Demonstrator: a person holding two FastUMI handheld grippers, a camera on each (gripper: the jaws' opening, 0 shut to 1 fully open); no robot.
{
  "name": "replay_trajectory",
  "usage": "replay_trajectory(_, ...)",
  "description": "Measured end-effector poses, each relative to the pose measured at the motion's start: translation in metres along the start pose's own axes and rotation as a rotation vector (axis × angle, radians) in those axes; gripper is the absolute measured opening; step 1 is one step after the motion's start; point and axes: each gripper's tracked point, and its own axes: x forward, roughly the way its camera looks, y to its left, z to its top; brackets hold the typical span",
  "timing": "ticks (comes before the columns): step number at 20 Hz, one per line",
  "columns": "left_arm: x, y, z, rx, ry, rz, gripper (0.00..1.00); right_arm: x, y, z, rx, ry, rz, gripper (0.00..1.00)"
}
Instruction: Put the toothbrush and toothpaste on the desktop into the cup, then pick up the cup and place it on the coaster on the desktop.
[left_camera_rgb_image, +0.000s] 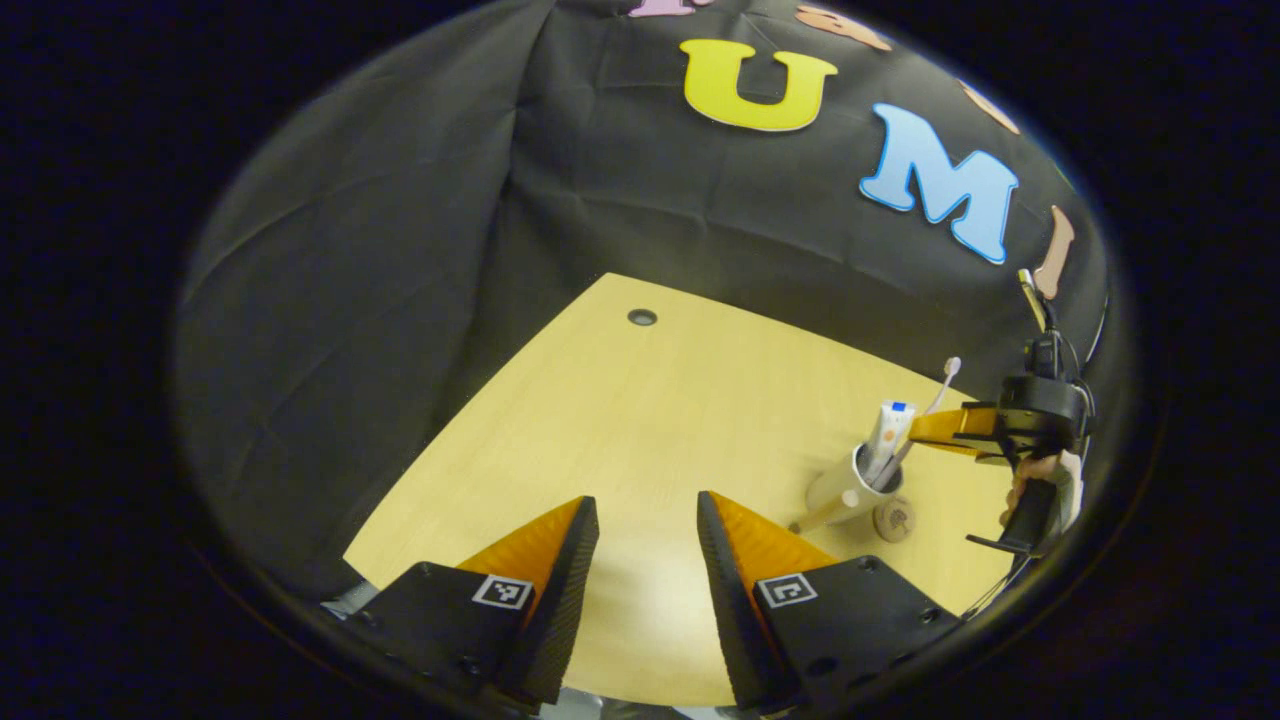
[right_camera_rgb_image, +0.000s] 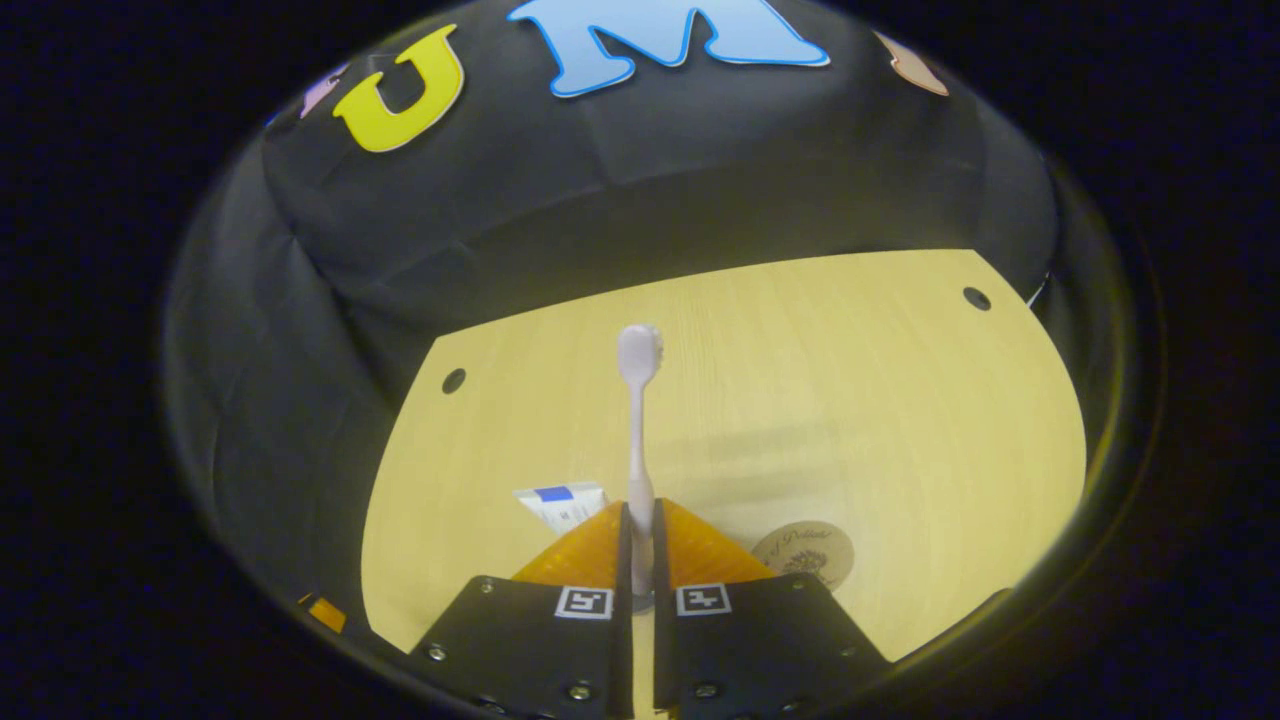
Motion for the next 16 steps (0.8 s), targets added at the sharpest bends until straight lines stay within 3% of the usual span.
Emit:
replay_trajectory(2,0.000,0.002,-0.002,-0.010,0.004,0.000,0.64,0.003,-0.002,-0.007,0.004,0.006,-0.009,0.08)
replay_trajectory(6,0.005,-0.009,-0.003,-0.002,0.015,-0.026,0.67,0.002,-0.007,-0.019,0.036,0.032,0.011,0.10)
replay_trajectory(9,0.009,-0.021,-0.005,-0.001,0.027,-0.056,0.67,-0.003,-0.008,-0.028,0.054,0.050,0.032,0.35)
replay_trajectory(12,0.012,-0.034,-0.008,0.010,0.041,-0.085,0.67,-0.013,-0.007,-0.030,0.053,0.038,0.054,0.39)
replay_trajectory(13,0.012,-0.038,-0.008,0.017,0.045,-0.096,0.67,-0.016,-0.006,-0.030,0.049,0.041,0.061,0.55)
replay_trajectory(14,0.013,-0.043,-0.009,0.028,0.049,-0.105,0.67,-0.018,-0.009,-0.030,0.042,0.039,0.059,0.57)
replay_trajectory(15,0.015,-0.048,-0.009,0.039,0.053,-0.114,0.67,-0.020,-0.011,-0.030,0.040,0.035,0.053,0.66)
replay_trajectory(16,0.016,-0.054,-0.009,0.049,0.056,-0.126,0.67,-0.023,-0.012,-0.030,0.045,0.034,0.056,0.66)
